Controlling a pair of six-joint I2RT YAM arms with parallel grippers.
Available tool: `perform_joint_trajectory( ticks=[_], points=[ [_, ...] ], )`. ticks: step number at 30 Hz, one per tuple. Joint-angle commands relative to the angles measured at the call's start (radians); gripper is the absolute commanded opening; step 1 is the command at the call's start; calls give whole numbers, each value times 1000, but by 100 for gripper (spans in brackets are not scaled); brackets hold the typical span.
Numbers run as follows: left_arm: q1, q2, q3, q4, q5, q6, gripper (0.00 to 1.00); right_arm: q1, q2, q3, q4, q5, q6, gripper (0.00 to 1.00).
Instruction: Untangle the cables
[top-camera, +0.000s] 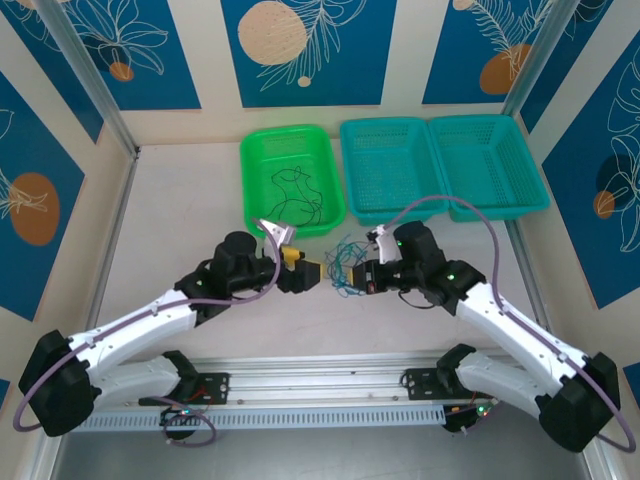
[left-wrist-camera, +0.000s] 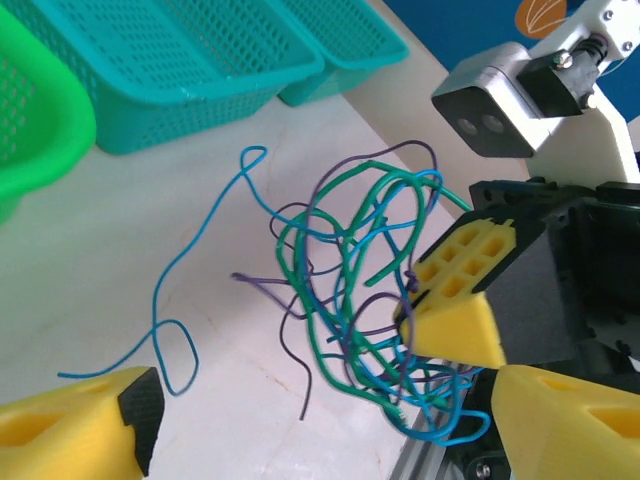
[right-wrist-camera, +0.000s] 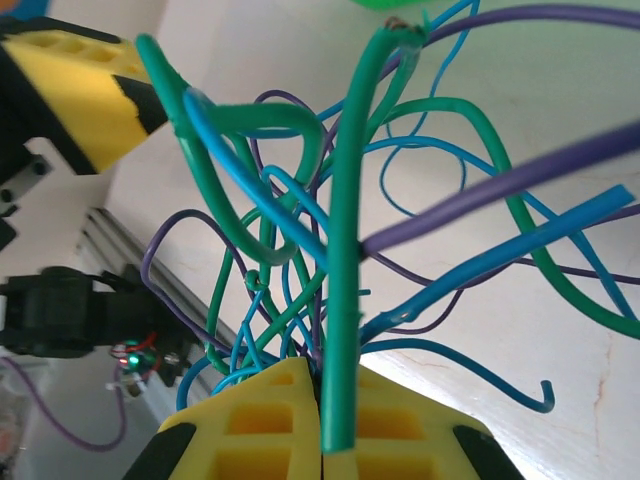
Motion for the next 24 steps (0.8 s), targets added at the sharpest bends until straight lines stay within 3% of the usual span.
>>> perform_joint_trajectory(
  ticks=[1,9,10,13,14,19,22,24],
  points=[
    [-15,3,-26,73,15,-29,81,54,40,57,-11,106,-43,0],
    [-39,141,1,102,51,-39,68,107,140,125,-31,161,-59,0],
    [-42,151,5,96,45,-37,63,110,145,128,-30,163,-58,0],
    [-46,155,6,66,-4,-37,10,115,148,128,-29,180,-53,0],
    [-46,145,2,43,-46,-43,0,115,146,123,-31,200,-47,0],
    [-46,49,-45,-62,-261,-58,0,69,119,78,-49,340,4,0],
    [-42,-23,-88,-87,-319,-65,0,-31,110,33,-79,361,77,0],
    [-40,-68,-111,-108,-345,-64,0,-121,107,-7,-79,306,114,0]
  ],
)
